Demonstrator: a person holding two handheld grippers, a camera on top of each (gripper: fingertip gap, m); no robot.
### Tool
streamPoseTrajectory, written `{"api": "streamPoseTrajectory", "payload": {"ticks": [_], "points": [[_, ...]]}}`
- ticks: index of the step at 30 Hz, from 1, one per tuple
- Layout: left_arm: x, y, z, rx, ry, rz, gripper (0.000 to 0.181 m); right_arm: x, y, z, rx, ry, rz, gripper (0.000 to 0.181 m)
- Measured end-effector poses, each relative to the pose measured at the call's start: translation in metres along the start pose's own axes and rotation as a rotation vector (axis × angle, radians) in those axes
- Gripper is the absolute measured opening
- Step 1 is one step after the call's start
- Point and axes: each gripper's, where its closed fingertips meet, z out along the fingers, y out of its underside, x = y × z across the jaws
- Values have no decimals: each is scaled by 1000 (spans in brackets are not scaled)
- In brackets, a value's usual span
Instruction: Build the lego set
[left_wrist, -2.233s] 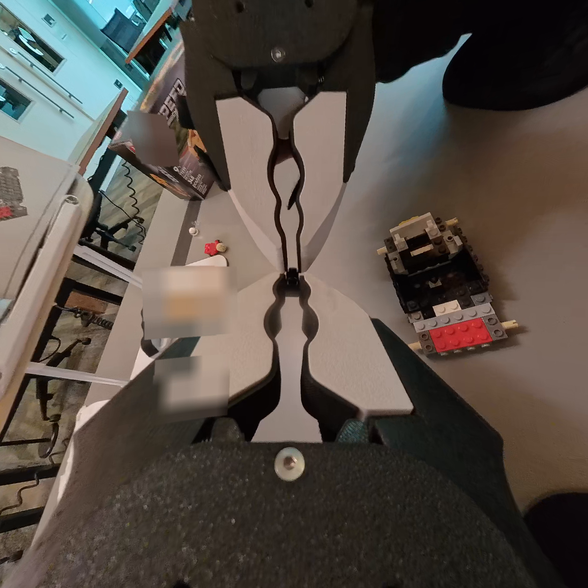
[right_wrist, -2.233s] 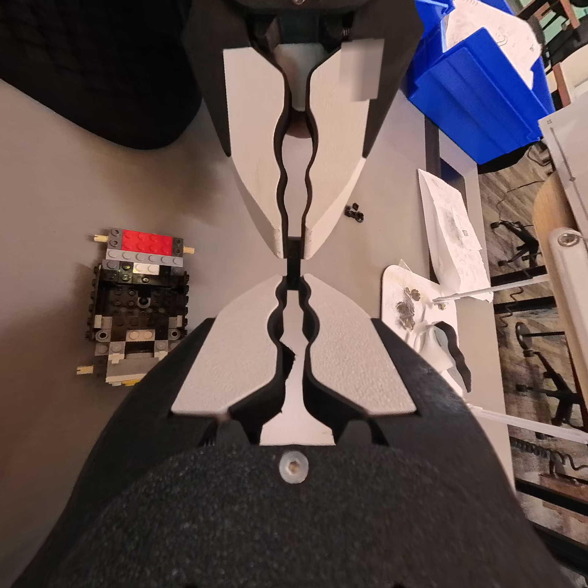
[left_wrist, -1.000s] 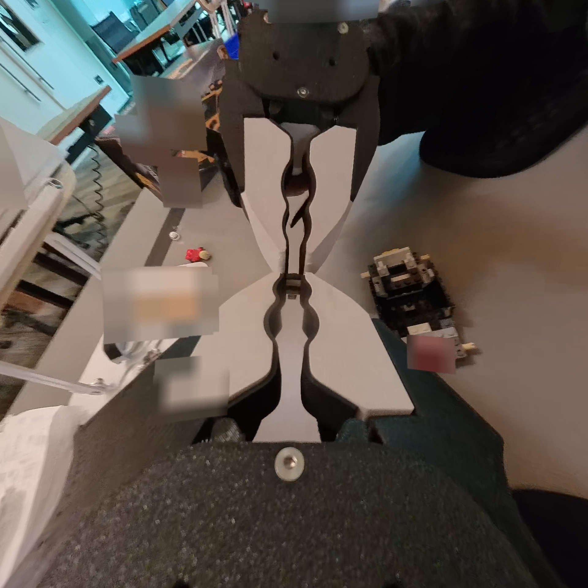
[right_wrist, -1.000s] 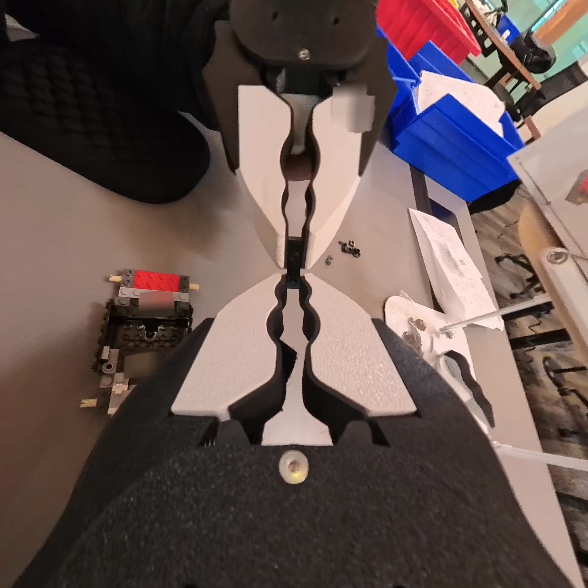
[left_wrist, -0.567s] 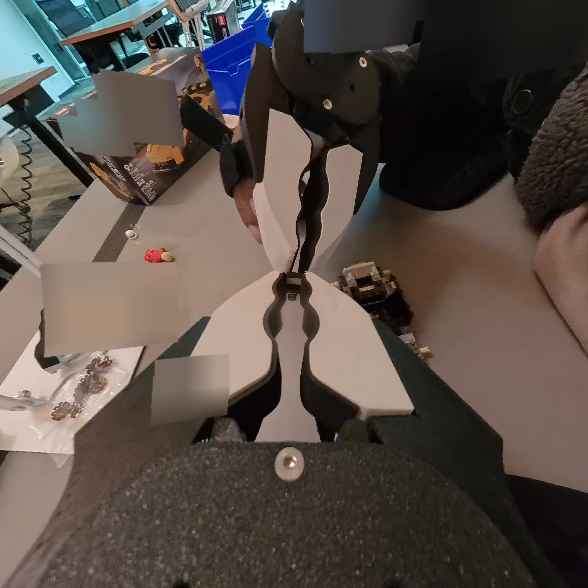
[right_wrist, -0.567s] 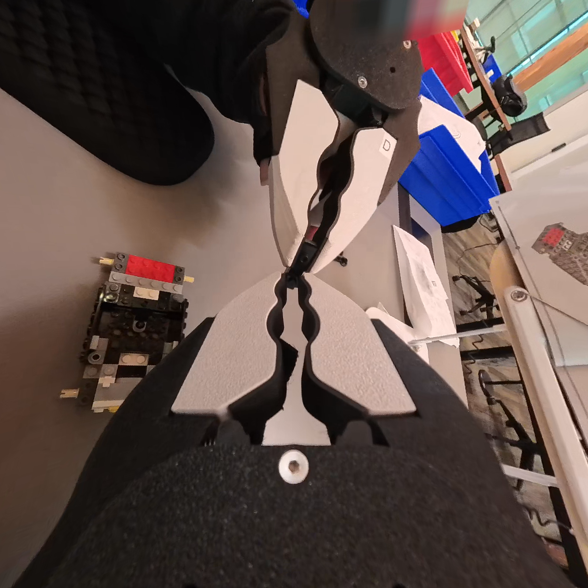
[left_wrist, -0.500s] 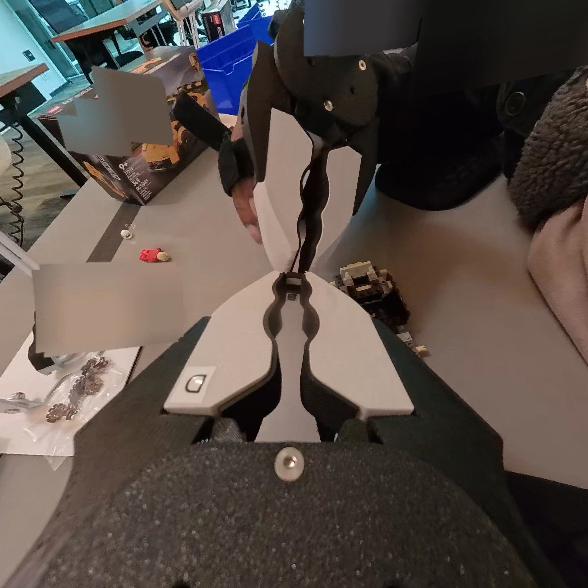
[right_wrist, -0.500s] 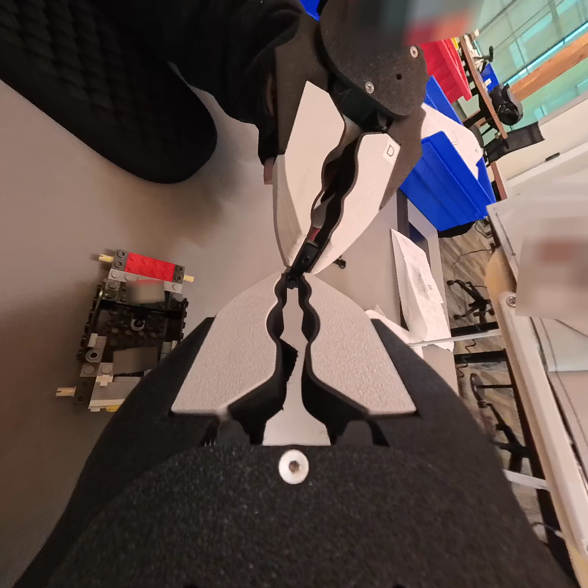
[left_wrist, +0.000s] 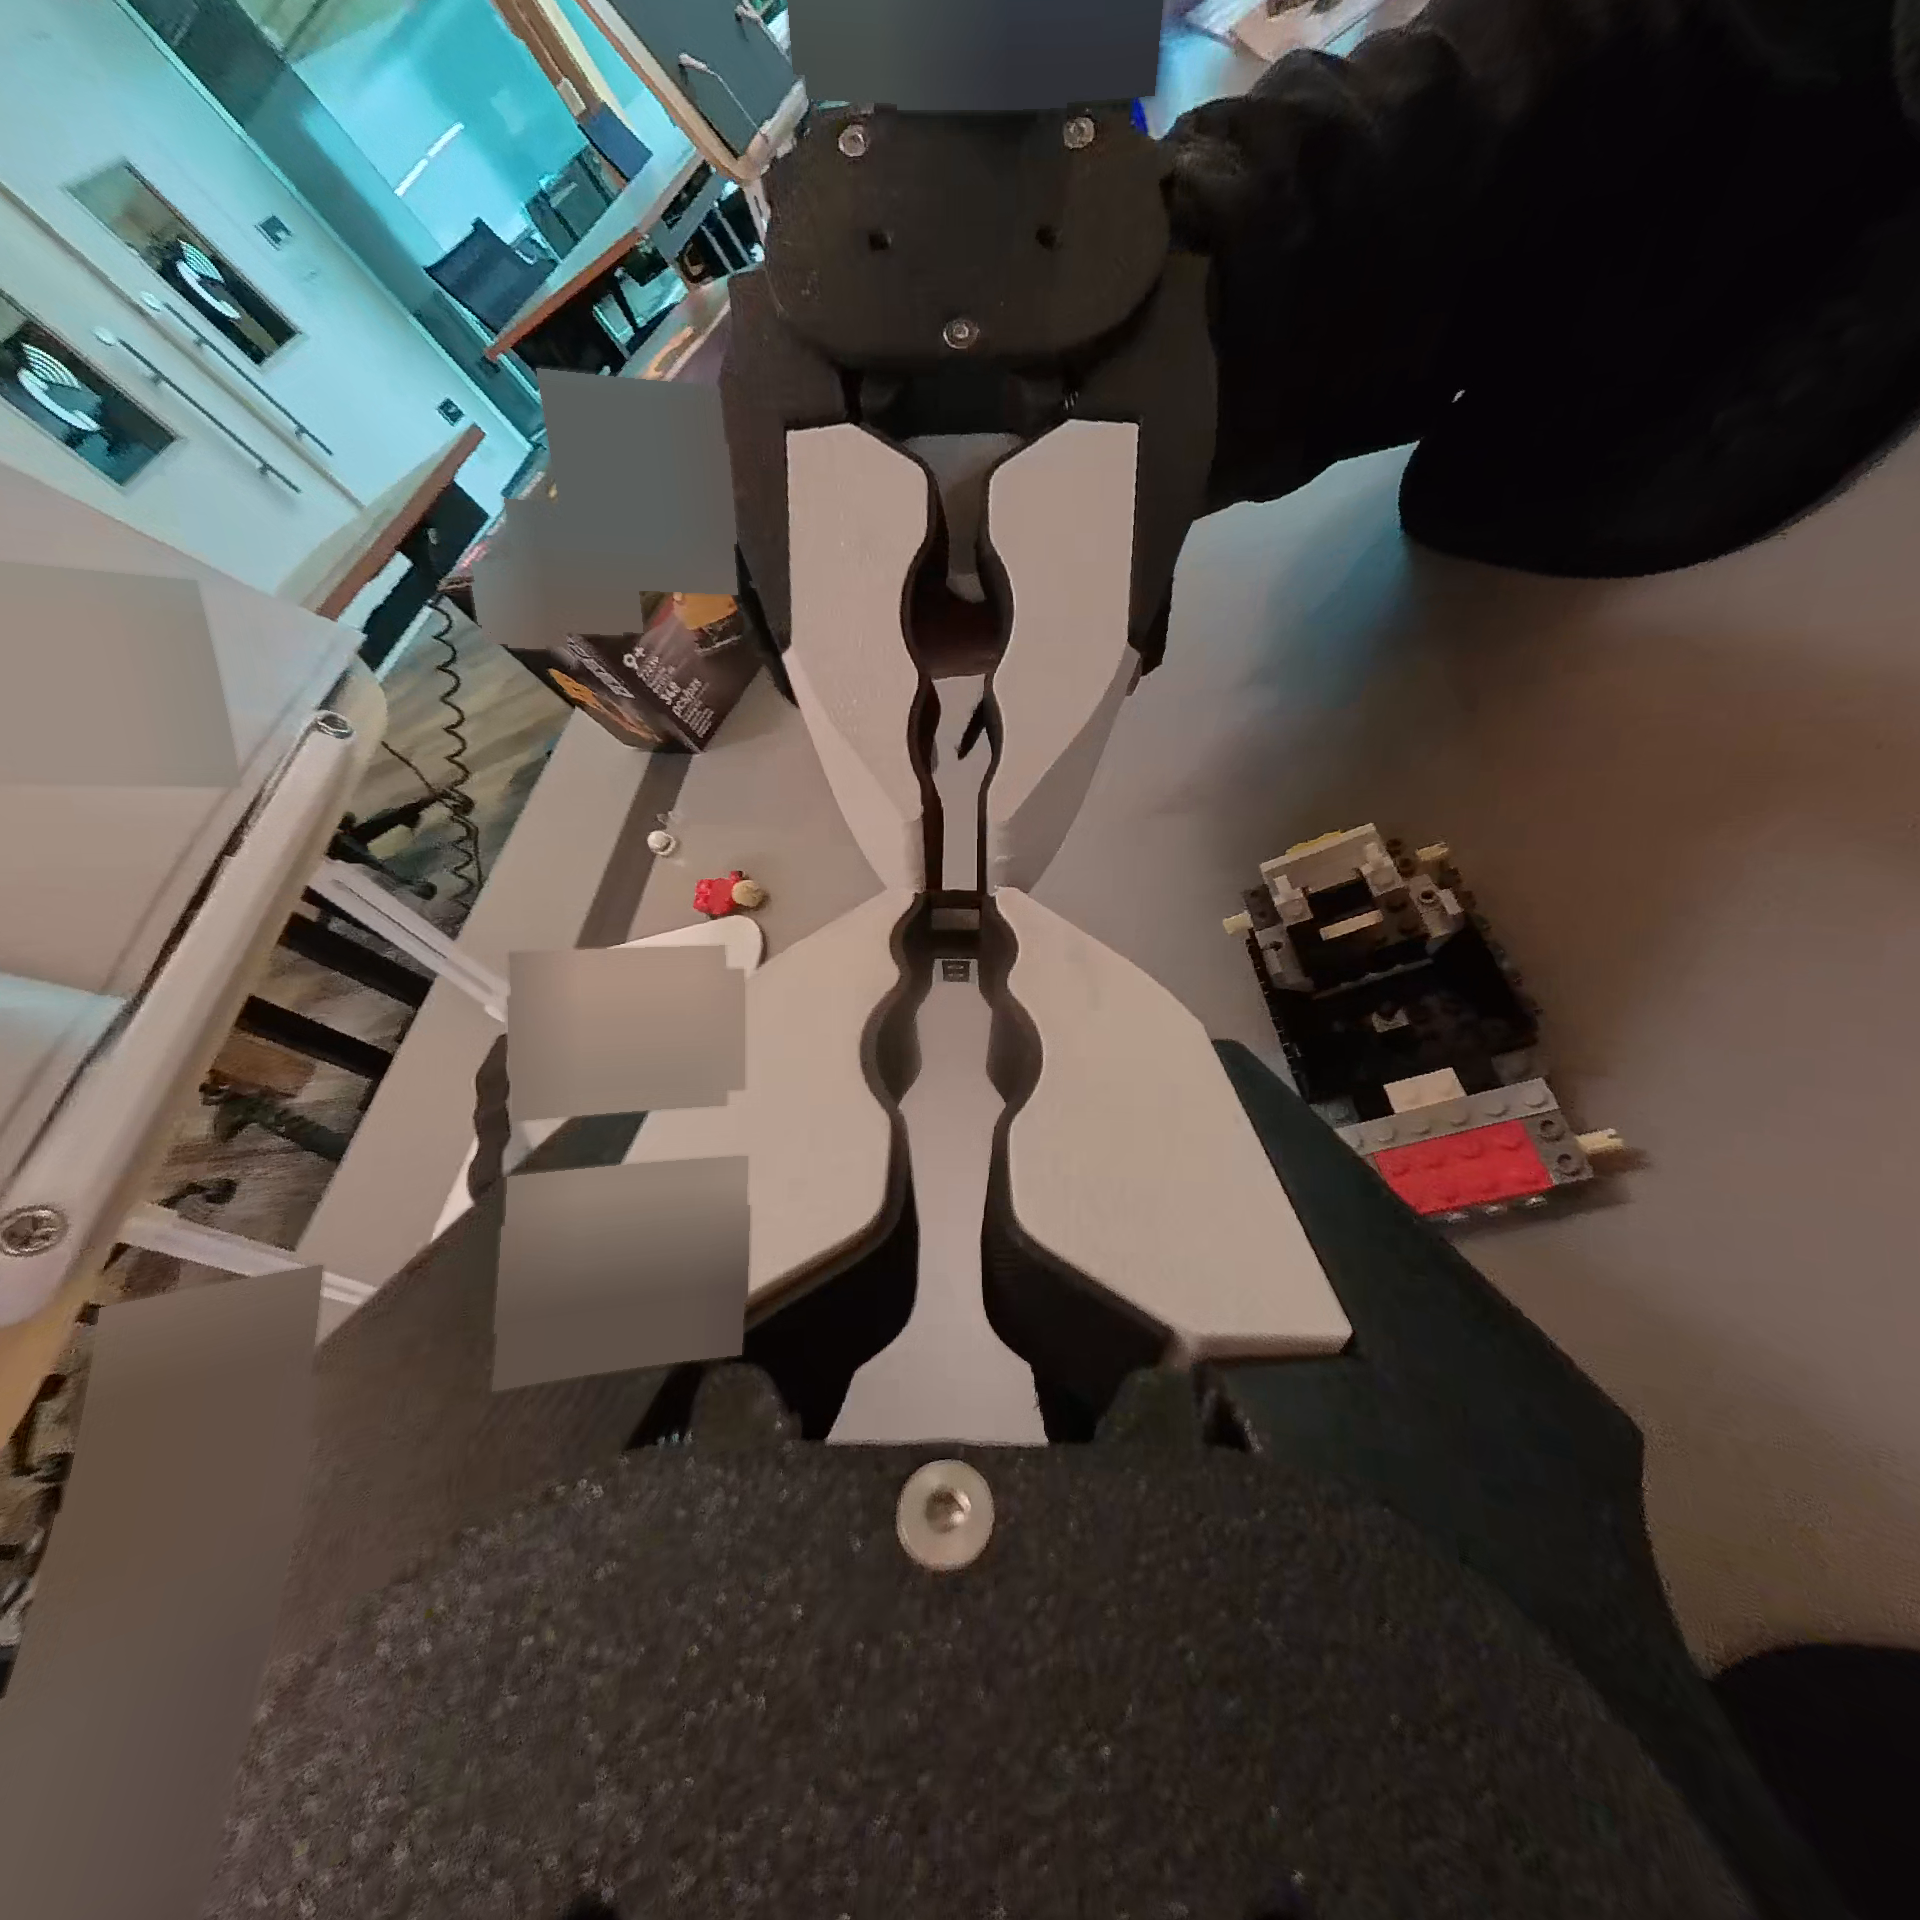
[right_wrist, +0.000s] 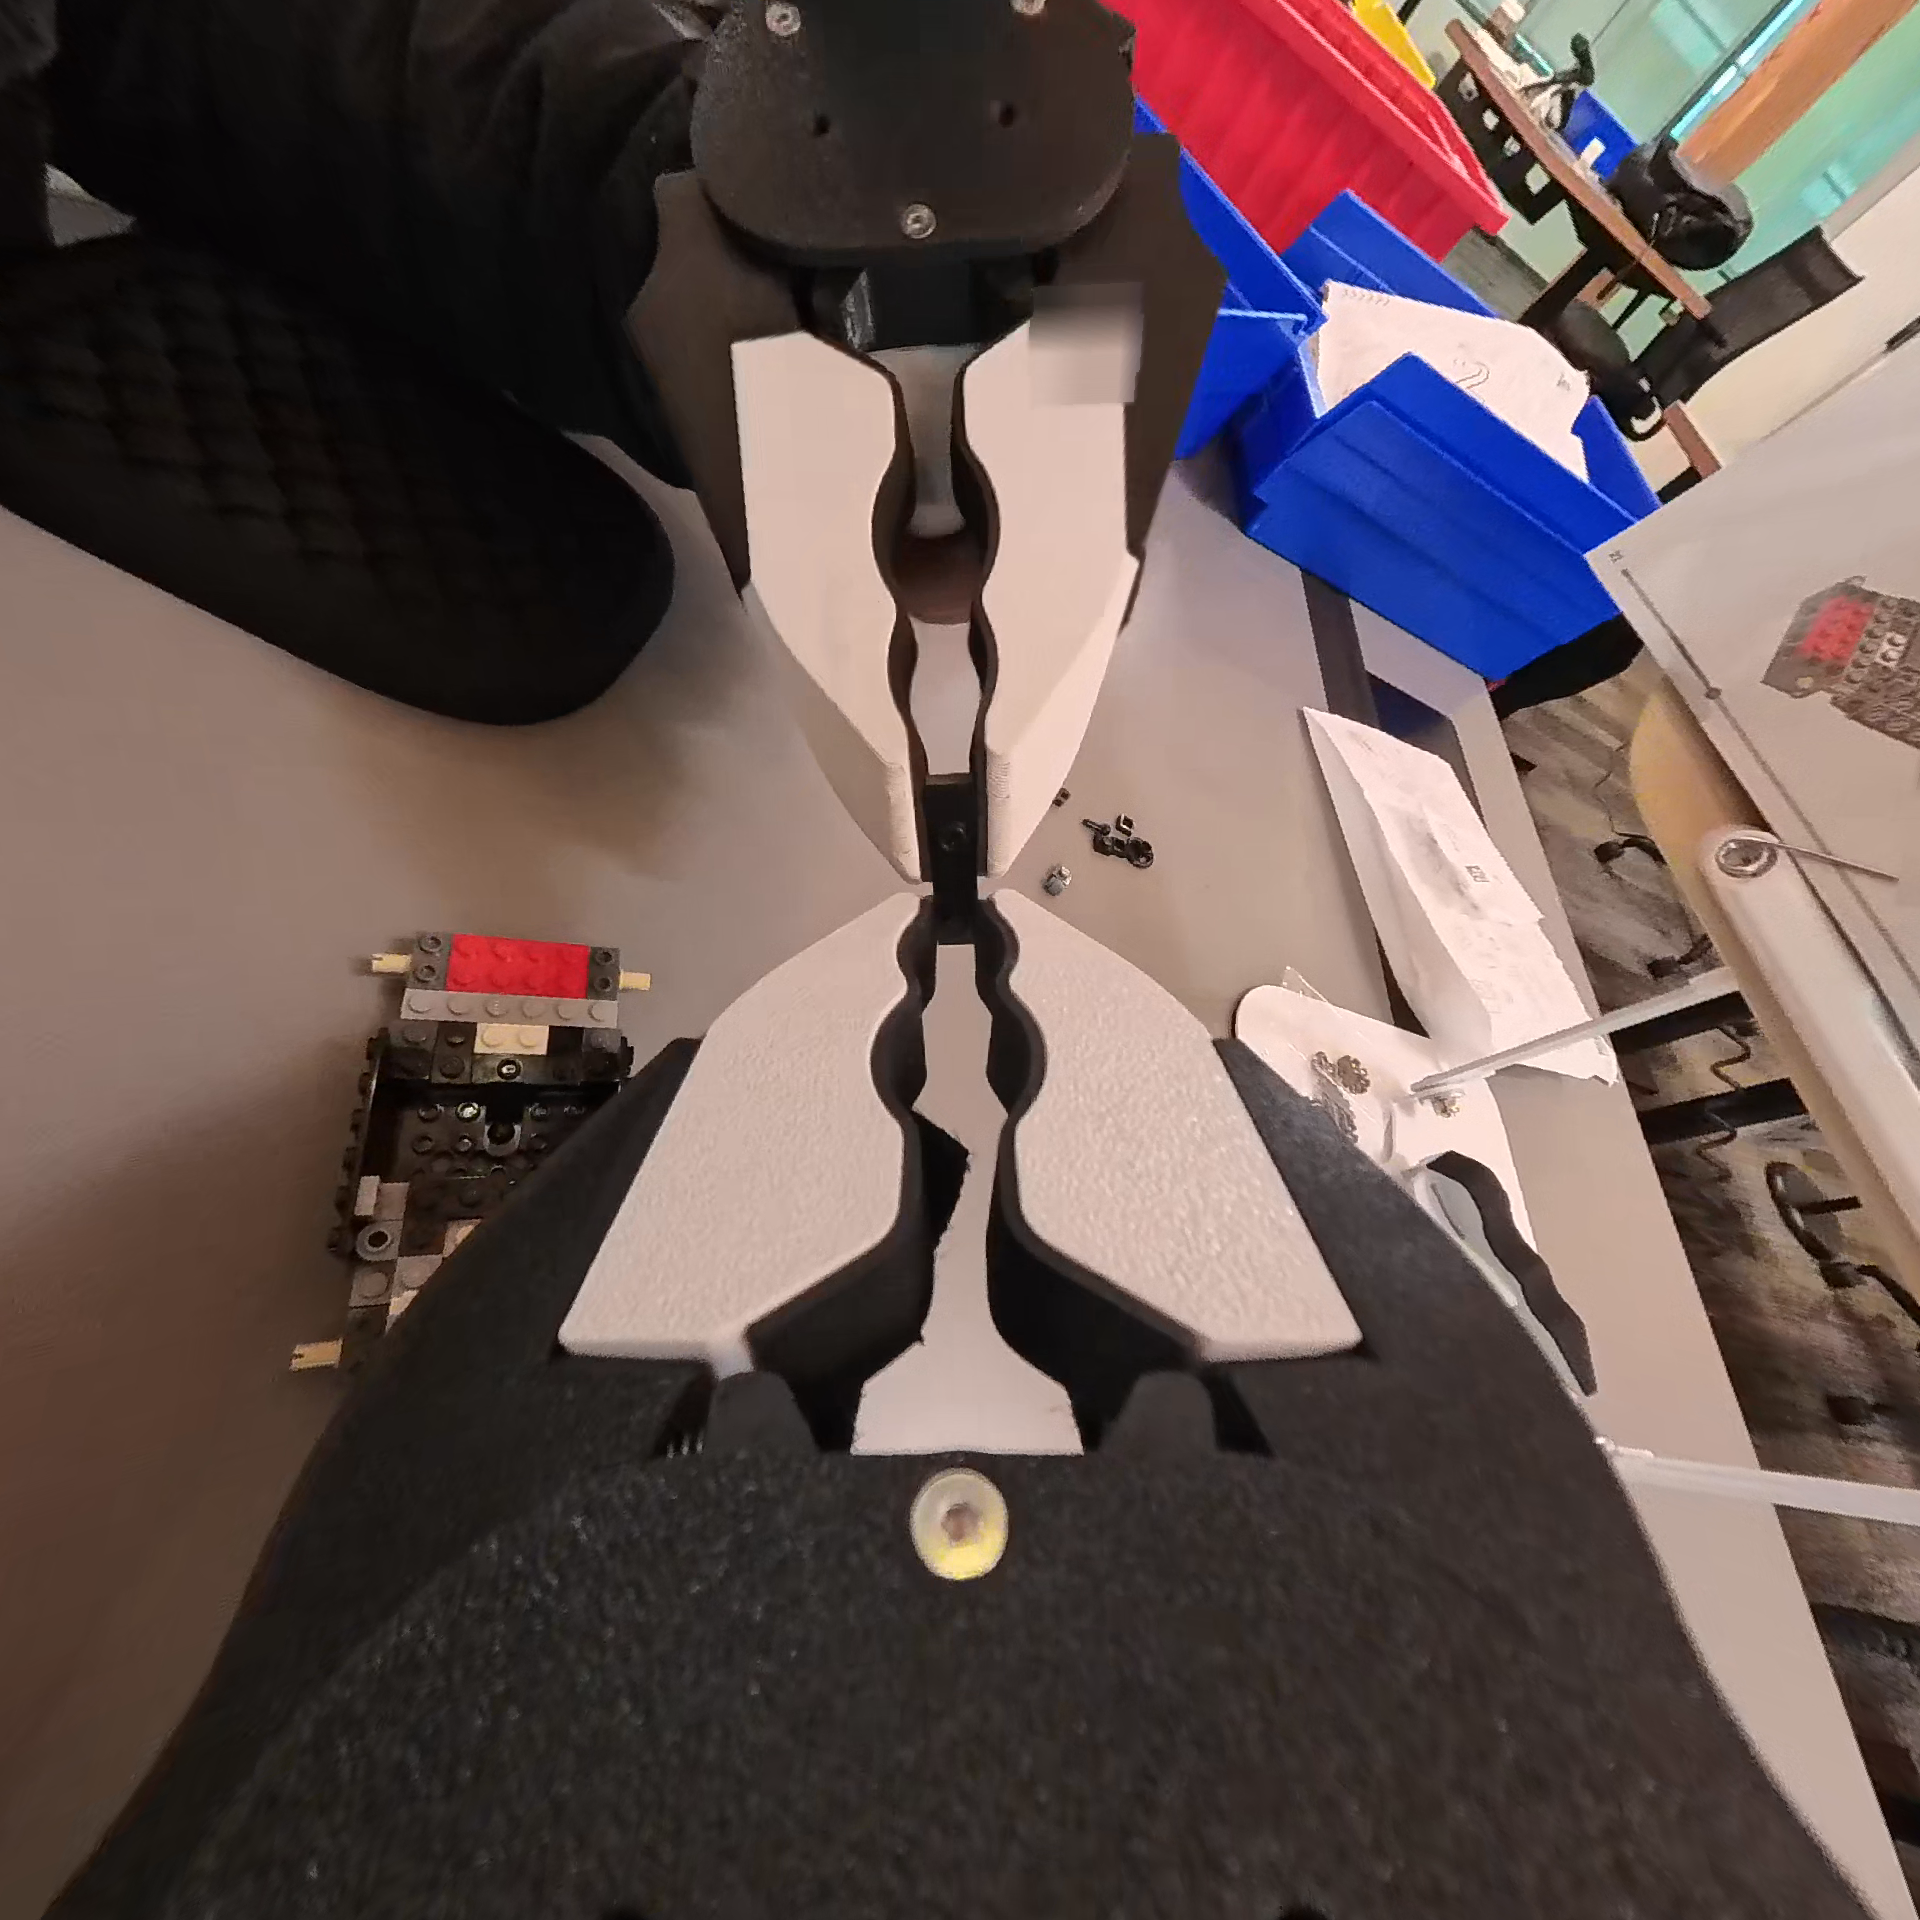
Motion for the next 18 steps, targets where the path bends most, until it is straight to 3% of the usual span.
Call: {"api": "streamPoseTrajectory", "payload": {"ticks": [15,18], "points": [[-1,-4,-1,32,-25,25,8,2,-3,-3,-3,46,-70,7],[-12,-9,-6,121,-76,12,8,8,-6,-10,9,69,-71,19]]}}
